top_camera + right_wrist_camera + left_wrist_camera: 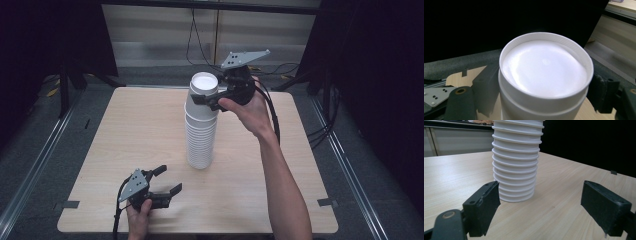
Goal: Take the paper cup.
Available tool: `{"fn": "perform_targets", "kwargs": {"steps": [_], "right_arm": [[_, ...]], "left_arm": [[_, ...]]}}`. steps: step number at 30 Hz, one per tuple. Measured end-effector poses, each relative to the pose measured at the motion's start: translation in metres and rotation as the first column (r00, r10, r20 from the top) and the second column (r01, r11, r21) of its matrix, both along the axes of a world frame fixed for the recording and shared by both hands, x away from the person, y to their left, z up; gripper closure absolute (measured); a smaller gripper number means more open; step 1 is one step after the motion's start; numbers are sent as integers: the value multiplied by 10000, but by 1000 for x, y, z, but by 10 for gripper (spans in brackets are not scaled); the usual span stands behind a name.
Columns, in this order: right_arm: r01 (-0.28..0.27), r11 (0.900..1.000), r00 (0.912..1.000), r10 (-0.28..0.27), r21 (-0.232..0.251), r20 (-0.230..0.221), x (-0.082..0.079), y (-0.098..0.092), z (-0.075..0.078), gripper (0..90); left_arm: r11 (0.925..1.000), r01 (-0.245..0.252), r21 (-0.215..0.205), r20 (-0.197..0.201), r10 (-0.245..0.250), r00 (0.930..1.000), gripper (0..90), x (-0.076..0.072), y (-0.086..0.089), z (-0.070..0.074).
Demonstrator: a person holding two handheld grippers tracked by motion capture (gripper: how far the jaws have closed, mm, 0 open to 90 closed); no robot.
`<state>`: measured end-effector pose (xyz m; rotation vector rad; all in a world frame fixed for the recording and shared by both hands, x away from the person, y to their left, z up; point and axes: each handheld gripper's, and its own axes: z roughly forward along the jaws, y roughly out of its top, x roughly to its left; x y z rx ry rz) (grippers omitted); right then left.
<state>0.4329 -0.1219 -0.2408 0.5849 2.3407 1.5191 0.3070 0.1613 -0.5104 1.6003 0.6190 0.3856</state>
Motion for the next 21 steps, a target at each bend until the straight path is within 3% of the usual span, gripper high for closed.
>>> {"fn": "perform_targets", "kwargs": {"steps": [11, 15, 16, 21], "right_arm": [[27, 9976, 9997, -43, 694, 238, -3, -6, 8, 235], [3, 9928, 9996, -38, 1200, 295, -5, -11, 11, 235], [-29, 9922, 9995, -12, 1246, 328, -5, -11, 11, 235], [73, 9842, 9983, -175, 1767, 564, -7, -14, 14, 237]], "left_arm": [[10000, 34, 63, 39, -34, 10000, 155, 0, 1, 0], [9999, 92, 138, 20, -93, 10000, 156, 1, 1, 0], [9999, 72, -120, -187, -74, 9998, 156, -1, -2, 0], [9999, 81, -113, -183, -83, 9998, 156, 0, -1, 0]]}}
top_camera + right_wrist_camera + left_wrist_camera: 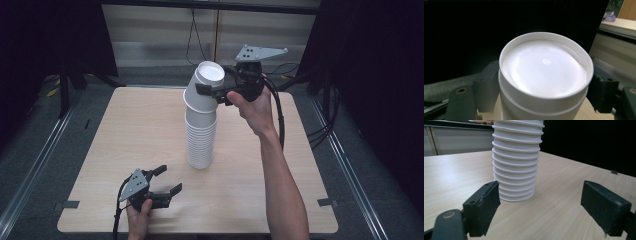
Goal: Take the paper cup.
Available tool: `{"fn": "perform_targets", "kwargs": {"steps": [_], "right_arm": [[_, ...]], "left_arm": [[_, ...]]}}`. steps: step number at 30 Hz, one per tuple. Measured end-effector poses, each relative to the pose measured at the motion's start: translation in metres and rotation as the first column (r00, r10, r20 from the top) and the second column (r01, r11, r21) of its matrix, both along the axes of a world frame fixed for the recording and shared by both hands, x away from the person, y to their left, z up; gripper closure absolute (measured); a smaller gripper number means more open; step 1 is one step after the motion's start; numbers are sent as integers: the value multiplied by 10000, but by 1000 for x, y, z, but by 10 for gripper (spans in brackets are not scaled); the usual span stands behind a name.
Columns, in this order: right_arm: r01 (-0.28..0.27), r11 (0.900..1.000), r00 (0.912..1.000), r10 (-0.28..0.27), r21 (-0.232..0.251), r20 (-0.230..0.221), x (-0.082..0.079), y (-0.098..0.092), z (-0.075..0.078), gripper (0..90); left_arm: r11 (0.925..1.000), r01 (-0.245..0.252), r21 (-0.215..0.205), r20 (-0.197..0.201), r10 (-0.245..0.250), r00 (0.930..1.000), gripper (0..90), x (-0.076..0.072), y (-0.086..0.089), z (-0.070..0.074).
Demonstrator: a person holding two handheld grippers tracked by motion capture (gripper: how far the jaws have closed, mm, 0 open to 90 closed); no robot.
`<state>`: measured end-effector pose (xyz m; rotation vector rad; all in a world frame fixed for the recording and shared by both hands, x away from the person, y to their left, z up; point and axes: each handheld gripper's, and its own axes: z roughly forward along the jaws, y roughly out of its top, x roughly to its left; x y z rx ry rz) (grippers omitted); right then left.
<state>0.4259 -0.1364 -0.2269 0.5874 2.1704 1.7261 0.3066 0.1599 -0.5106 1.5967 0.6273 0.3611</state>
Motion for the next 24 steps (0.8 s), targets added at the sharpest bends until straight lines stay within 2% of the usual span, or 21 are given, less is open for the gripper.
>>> {"fn": "perform_targets", "kwargs": {"steps": [4, 7, 11, 14, 18, 20, 24], "right_arm": [[82, 9992, 9999, -87, 395, 142, -1, -3, 1, 238], [73, 9975, 9998, -88, 696, 205, -3, -5, 2, 239], [-5, 9950, 9996, -21, 996, 267, -6, -9, 1, 239], [-66, 9900, 9992, 11, 1409, 392, -10, -14, 1, 240], [29, 9865, 9988, -108, 1639, 475, -13, -20, 0, 240], [22, 9845, 9987, -110, 1756, 491, -15, -22, -1, 240], [-5, 9808, 9982, -111, 1951, 587, -19, -24, -4, 240]], "left_arm": [[10000, 0, -20, 7, 0, 10000, 156, 0, 0, 0], [9998, 29, 186, 201, -33, 9998, 156, 1, 1, 0], [9999, 58, 120, 139, -60, 9999, 155, 1, 1, 0], [9999, 23, 154, 177, -25, 9998, 156, 1, 1, 0], [9999, -107, 62, 35, 107, 9999, 156, 0, 0, 0], [9998, -26, 204, 177, 22, 9998, 156, 0, 1, 0], [9998, -99, 184, 124, 97, 9999, 155, -1, -1, 0]]}}
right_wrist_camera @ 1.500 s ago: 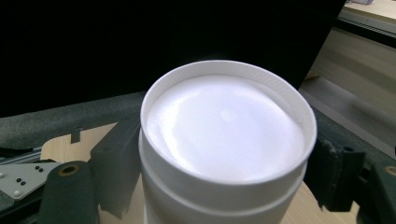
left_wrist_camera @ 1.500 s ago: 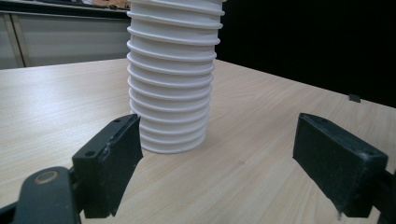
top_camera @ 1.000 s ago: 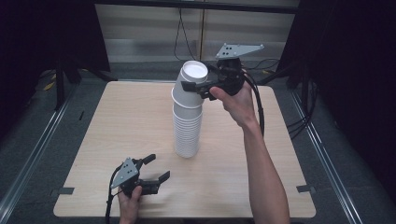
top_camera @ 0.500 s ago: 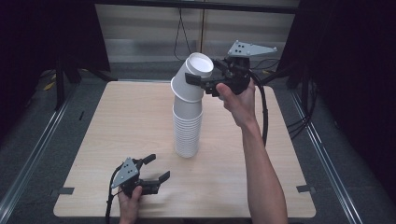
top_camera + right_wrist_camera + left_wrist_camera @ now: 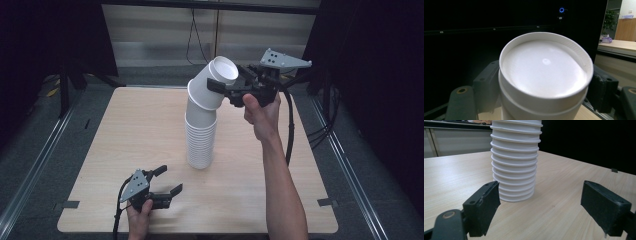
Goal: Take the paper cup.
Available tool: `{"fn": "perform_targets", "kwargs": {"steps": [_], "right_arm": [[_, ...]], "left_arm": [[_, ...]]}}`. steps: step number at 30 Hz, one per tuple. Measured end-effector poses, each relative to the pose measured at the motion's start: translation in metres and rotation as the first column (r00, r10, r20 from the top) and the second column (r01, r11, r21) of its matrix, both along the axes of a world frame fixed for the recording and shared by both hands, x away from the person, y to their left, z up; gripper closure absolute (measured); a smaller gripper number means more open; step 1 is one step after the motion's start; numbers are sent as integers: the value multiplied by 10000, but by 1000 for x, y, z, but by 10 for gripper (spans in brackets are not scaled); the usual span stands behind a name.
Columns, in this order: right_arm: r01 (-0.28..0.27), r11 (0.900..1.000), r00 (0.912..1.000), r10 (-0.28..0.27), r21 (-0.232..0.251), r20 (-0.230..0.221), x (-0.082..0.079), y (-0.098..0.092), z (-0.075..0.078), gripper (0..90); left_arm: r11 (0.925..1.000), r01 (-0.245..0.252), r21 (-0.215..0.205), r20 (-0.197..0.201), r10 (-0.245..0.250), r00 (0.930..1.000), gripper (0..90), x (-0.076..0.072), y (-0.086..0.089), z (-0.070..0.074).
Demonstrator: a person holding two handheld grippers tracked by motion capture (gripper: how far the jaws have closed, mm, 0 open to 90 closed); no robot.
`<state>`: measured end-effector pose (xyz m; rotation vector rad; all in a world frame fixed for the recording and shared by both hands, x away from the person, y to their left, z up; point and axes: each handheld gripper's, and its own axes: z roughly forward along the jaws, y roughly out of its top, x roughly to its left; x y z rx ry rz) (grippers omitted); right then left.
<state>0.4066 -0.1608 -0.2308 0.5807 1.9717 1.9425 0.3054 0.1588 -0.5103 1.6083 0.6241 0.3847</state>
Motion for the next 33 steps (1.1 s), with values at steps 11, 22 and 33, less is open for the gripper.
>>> {"fn": "perform_targets", "kwargs": {"steps": [11, 22, 33], "right_arm": [[-113, 9989, 9999, 109, 457, 86, -10, -12, -5, 240], [-31, 9981, 9999, 23, 611, 132, -28, -30, -14, 240], [82, 9962, 9999, -92, 867, 111, -42, -44, -31, 240]], "left_arm": [[10000, 13, -75, -67, -14, 10000, 156, 0, 0, 0], [9998, 37, 178, 50, -38, 10000, 155, 2, 1, 1], [9997, 251, -75, -787, -256, 9966, 157, 8, -1, 1]]}}
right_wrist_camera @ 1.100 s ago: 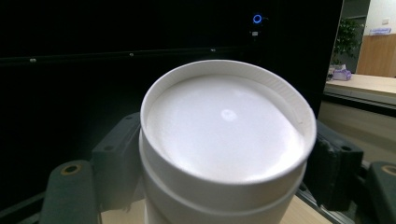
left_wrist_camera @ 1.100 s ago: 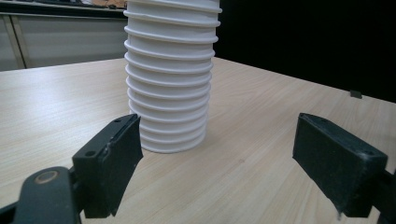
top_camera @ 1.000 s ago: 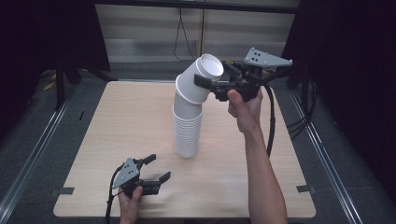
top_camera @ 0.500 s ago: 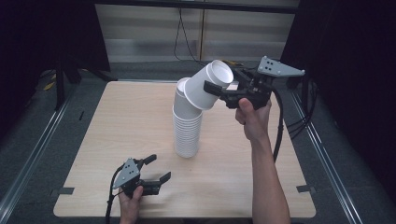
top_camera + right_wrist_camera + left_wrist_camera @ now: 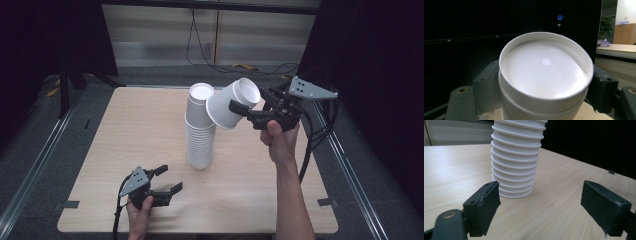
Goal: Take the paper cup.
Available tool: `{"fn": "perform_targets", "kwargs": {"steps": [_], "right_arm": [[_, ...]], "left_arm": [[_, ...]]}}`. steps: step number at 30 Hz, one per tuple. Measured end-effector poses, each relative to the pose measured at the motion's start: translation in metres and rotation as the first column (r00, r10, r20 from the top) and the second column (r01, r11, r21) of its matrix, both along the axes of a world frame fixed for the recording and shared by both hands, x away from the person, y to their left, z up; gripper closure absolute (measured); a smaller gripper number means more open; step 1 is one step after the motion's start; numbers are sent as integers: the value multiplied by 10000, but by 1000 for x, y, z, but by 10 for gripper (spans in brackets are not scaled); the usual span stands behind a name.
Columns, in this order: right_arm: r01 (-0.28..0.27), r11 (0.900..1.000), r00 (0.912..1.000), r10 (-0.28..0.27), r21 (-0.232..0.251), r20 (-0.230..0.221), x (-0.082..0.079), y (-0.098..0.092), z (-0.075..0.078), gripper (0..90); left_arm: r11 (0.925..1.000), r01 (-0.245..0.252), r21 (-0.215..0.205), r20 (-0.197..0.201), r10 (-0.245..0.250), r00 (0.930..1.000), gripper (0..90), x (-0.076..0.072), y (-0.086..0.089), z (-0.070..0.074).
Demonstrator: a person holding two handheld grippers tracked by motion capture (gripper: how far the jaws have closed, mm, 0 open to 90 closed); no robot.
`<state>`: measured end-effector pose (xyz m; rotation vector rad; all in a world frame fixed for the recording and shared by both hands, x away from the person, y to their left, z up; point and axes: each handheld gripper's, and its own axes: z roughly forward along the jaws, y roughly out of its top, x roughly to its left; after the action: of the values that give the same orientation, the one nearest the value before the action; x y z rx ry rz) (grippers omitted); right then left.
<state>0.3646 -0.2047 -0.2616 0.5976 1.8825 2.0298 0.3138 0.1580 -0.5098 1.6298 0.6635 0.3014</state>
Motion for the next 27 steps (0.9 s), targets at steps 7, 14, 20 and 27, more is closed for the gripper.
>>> {"fn": "perform_targets", "kwargs": {"steps": [7, 14, 20, 27], "right_arm": [[115, 9999, 9999, -115, -28, -91, -10, -10, -9, 241], [86, 10000, 9995, -87, -33, -305, -18, -13, -32, 241], [-104, 9999, 9975, 106, 35, -700, -21, -10, -56, 241], [-488, 9987, 9941, 498, 129, -966, -27, 2, -85, 241]], "left_arm": [[9991, 315, -281, -68, -317, 9995, 156, 1, -1, 0], [9958, 546, -741, 130, -538, 9985, 156, 0, -2, 19], [9882, 1247, -893, 507, -1205, 9914, 156, -1, -8, 41], [9818, 1745, -756, 567, -1705, 9837, 155, 0, -17, 49]]}}
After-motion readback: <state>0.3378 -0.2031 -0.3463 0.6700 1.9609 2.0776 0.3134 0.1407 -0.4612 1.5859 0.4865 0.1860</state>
